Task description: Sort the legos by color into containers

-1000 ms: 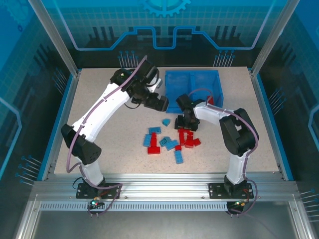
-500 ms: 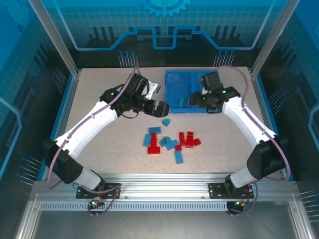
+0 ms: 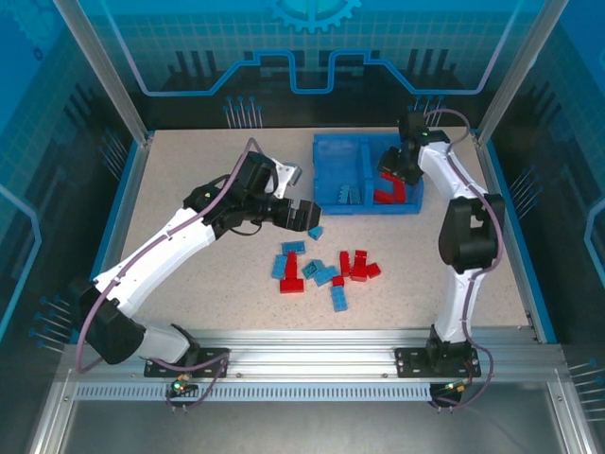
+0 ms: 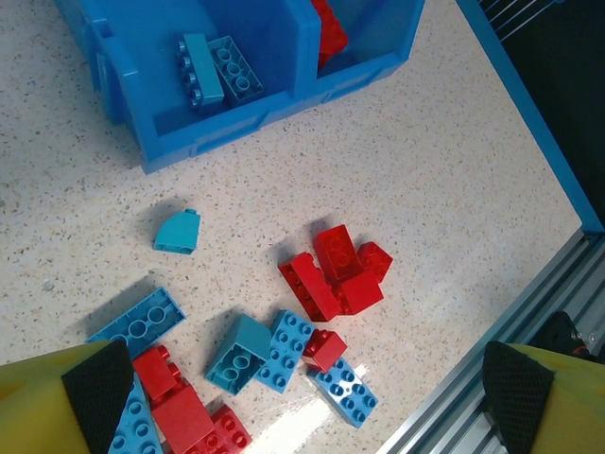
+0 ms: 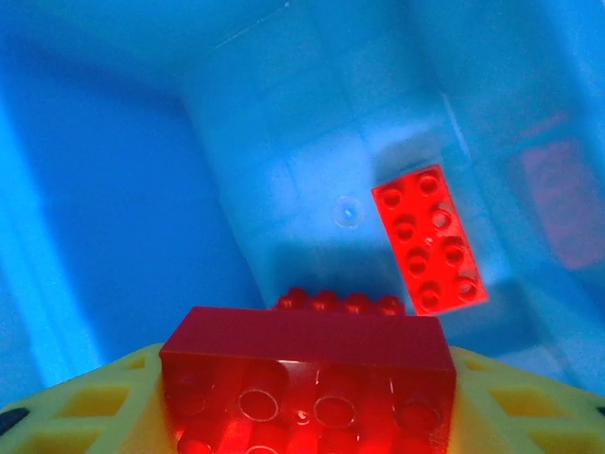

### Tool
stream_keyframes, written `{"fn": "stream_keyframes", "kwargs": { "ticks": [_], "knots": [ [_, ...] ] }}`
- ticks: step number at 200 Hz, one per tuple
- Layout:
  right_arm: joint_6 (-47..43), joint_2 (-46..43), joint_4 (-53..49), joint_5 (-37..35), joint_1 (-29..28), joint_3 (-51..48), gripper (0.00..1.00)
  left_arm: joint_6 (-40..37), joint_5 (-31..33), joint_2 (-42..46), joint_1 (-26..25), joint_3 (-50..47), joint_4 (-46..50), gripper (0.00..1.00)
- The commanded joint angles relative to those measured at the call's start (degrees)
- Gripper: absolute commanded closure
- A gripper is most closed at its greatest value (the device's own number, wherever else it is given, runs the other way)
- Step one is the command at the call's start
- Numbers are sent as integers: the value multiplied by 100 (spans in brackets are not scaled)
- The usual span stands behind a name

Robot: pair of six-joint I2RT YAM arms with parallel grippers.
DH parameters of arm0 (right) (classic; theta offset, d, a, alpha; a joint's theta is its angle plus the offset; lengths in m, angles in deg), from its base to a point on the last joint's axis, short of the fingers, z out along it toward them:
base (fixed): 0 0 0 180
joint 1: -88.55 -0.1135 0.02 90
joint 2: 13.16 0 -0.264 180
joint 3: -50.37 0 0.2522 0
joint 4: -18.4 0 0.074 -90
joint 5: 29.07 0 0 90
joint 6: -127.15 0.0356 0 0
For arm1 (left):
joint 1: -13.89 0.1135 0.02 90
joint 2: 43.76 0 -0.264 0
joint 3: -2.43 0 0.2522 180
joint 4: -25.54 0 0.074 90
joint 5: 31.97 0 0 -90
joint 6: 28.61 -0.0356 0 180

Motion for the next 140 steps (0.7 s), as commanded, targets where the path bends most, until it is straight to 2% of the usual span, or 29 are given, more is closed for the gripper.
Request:
{"fn": "stream_keyframes", "kwargs": {
  "ticks": [1,32,75,110,140],
  "knots": [
    [591,350,-536,37,69,538,49,197,168,166,-49,-103,-91,1],
    [696,692,-796,98,33,1018,33,405,399,235,-45,-248,-31,1],
    [517,538,-898,110,57,1210,23,1031,932,437,-43,-704,-94,1],
    [321,252,-938,231,139,1230,18,1578,1208,391,-43,-1006,3,1],
    [155,-216,-1032,526,218,1137,19,1938,1363,193,-46,-1152,100,1]
  ]
}}
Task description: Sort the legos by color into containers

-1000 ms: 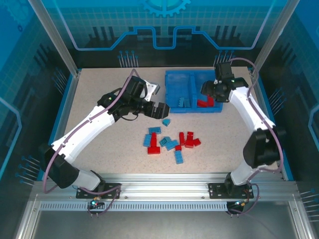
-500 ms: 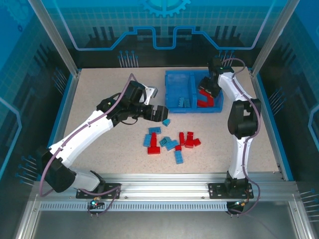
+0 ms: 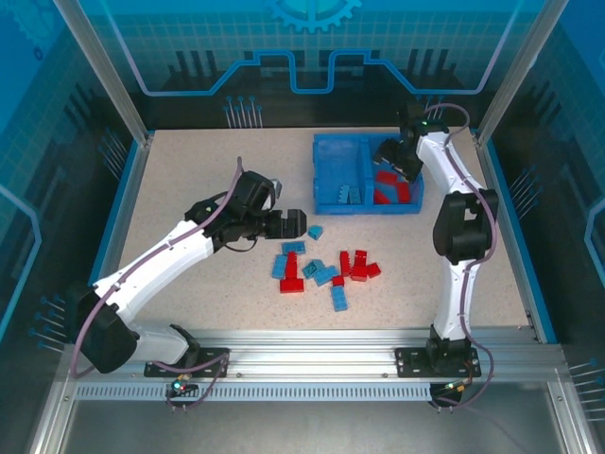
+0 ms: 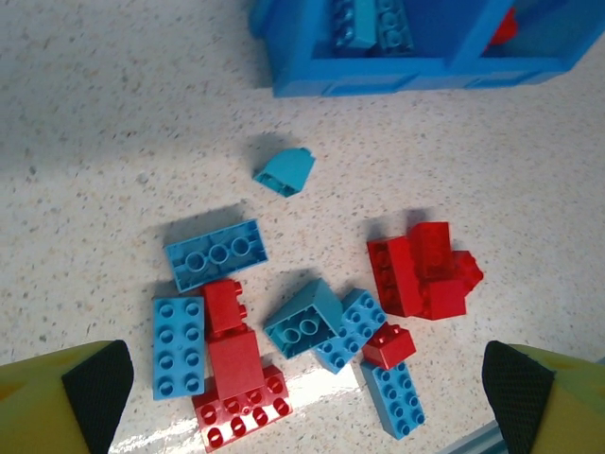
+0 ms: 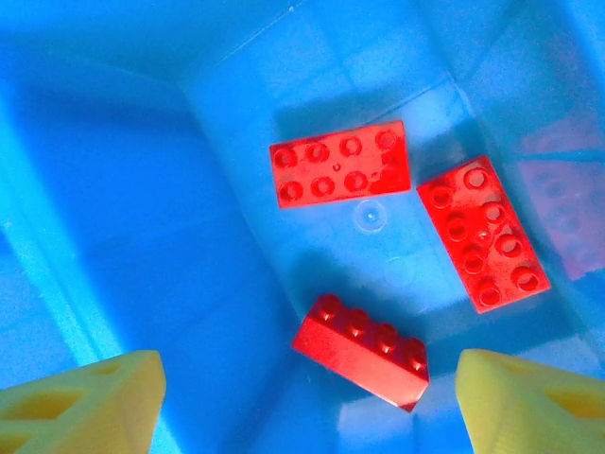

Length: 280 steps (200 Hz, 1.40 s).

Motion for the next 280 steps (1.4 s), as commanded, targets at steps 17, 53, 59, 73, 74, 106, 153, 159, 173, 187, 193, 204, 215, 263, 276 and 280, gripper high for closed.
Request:
{"fn": "stream_keyframes", "kwargs": {
  "ticks": [17,53,59,73,74,106,153,159,173,187,193,204,215,263,276,280],
  "knots": [
    [-469,-1217,-177,642,130,-245,19,627,341,-411,-37,-24,270,1],
    [-1290,-2742,295,1274,-98,-1754,19,54,261,-1328,-236,397,83,1],
    [-1414,-2993,374,1319,-142,-2044,19,-213,189,-1483,-283,444,-58,1],
    [-1633,-3541,423,1374,-245,-2632,18,-769,-143,-1891,-320,655,-250,1],
    [-1649,-3569,421,1376,-255,-2671,18,-809,-174,-1920,-321,676,-253,1],
    [-1830,-4424,231,1309,-322,-3561,17,-1648,-237,-2891,-373,1502,103,1],
    [-1797,-4764,114,1372,-320,-3951,16,-2032,314,-3756,-373,1931,-48,2],
    [-1796,-4762,95,1386,-326,-3939,16,-2051,414,-3841,-374,1981,-46,3],
    [-1827,-4747,69,1404,-322,-3890,16,-2087,550,-3992,-372,2072,-66,8],
    [-1890,-4723,26,1379,-322,-3833,16,-2113,549,-4090,-374,2093,-203,14],
    [-1919,-4706,-9,1371,-310,-3814,16,-2128,527,-4124,-373,2095,-263,16],
    [-1966,-4674,-60,1359,-305,-3750,16,-2161,543,-4208,-375,2132,-325,20],
    [-1989,-4651,-105,1368,-294,-3718,16,-2199,600,-4305,-372,2223,-310,22],
    [-2014,-4643,-174,1413,-266,-3687,16,-2282,527,-4652,-372,2503,-209,40],
    [-2016,-4651,-212,1418,-260,-3669,16,-2262,492,-4682,-370,2531,-153,45],
    [-2016,-4656,-221,1420,-252,-3669,16,-2255,484,-4676,-367,2514,-158,46]
  ]
}}
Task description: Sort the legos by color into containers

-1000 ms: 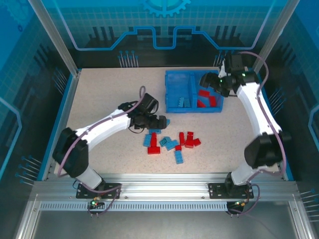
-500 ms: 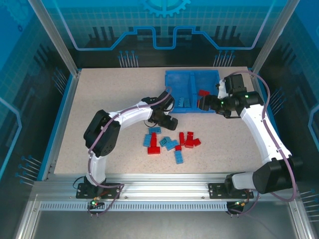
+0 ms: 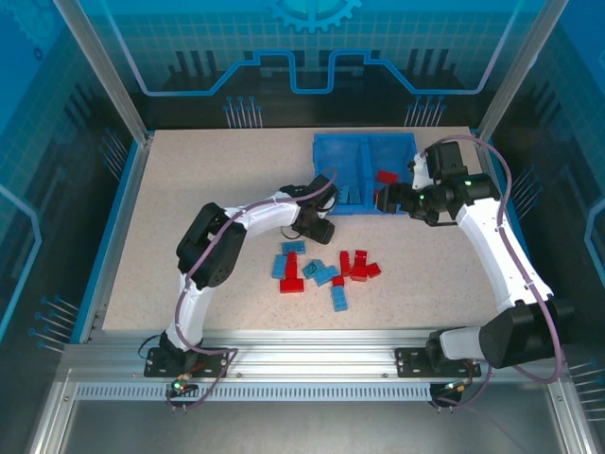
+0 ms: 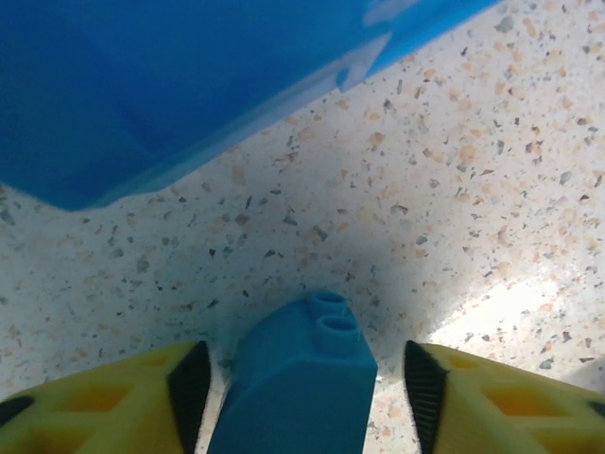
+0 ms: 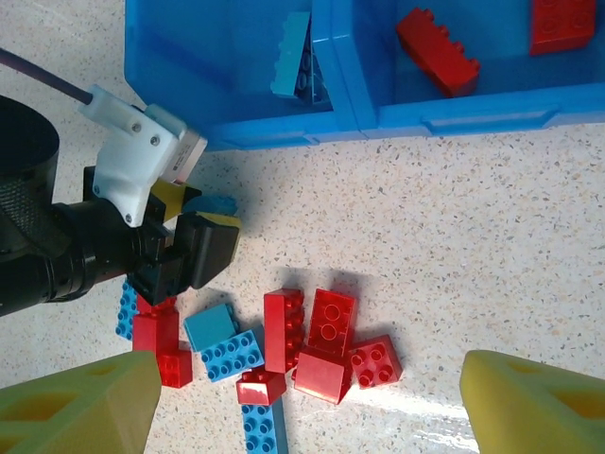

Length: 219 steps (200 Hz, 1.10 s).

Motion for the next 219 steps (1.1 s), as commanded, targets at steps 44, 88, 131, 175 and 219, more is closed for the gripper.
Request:
{"fn": "stream_keyframes", "kwargs": {
  "ticks": [44,88,131,175,219],
  "knots": [
    [-50,-105,-254,147,27,235,16,42,-245,-47,-11,31,119,58],
    [27,-112,-254,189,28,285,16,205,-280,451,-58,-316,72,63],
    [62,-139,-256,175,28,387,16,350,-156,1222,-233,-27,288,64],
    [197,-161,-133,-17,34,352,16,258,650,787,-340,1443,717,64],
    [213,-159,-199,-21,35,407,16,293,1228,-1105,-149,4267,1846,64]
  ]
}}
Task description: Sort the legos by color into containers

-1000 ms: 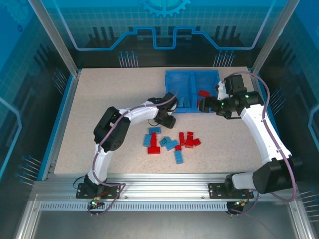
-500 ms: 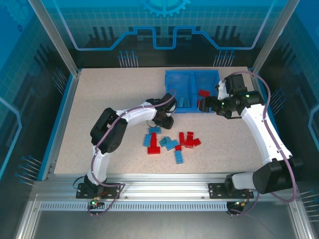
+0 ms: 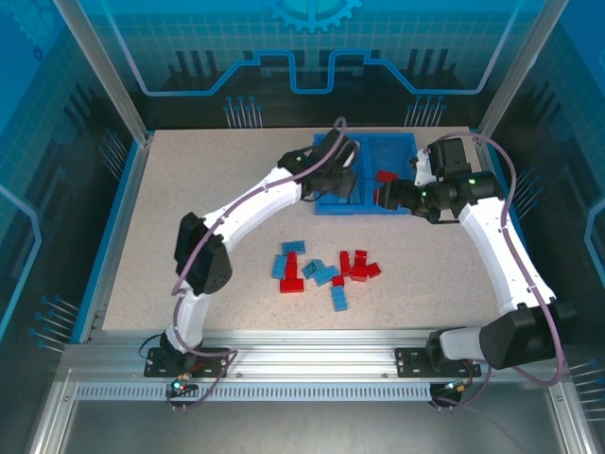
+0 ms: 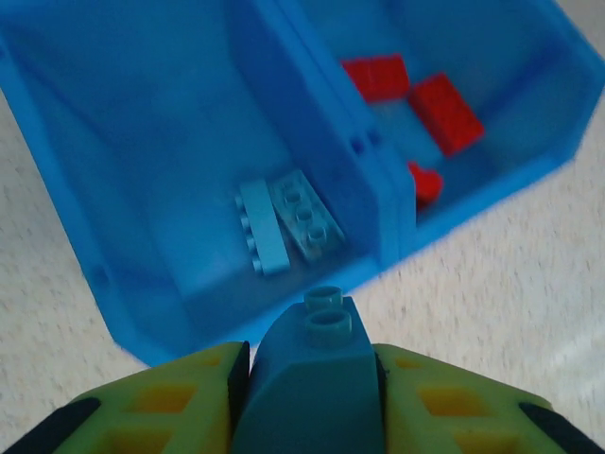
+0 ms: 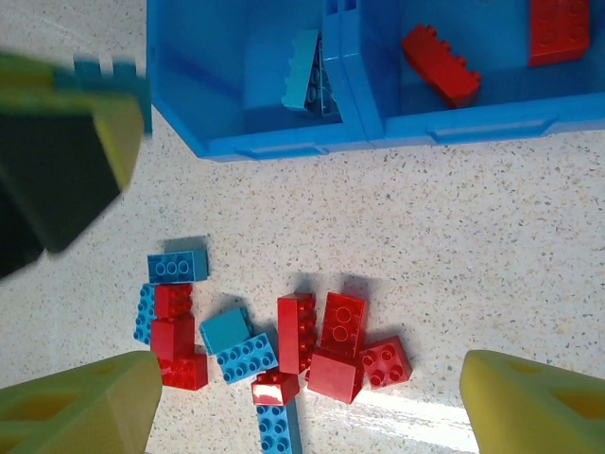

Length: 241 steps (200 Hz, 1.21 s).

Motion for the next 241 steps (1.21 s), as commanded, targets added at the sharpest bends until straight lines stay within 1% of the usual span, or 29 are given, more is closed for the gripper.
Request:
{"fn": "stream_keyframes", "kwargs": {
  "ticks": [1,19,32,47,60,70,94,139,174,193,215,228,241],
  "knots": [
    [57,-131,-87,-27,31,168,16,92,466,-1118,157,1167,983,64],
    [18,-170,-168,-90,27,232,16,78,614,-1924,233,2425,1514,64],
    [-18,-225,-221,-119,33,263,16,36,599,-2519,281,3436,1929,63],
    [-34,-288,-262,-157,39,248,16,7,560,-3143,323,4550,2401,60],
    [-32,-346,-268,-176,42,212,16,-30,444,-3462,350,5118,2616,55],
    [-35,-384,-286,-178,54,184,16,-138,419,-3498,370,5118,2639,49],
    [-65,-418,-338,-158,64,175,16,-171,358,-3430,481,4999,2699,43],
    [-77,-432,-369,-142,61,191,16,-257,295,-3215,548,5051,2664,39],
    [-55,-538,-418,-26,-6,14,16,-369,366,-2766,455,5262,2959,36],
    [-41,-681,-413,0,-177,-131,16,-429,401,-2425,440,5366,3155,35],
    [18,-814,-452,18,-438,-317,17,-463,402,-2037,435,5485,3432,31],
    [48,-885,-453,-21,-680,-462,17,-414,420,-1873,439,5611,3711,30],
    [95,-915,-450,-136,-1043,-637,17,-357,420,-1748,435,5725,4007,28]
  ]
}}
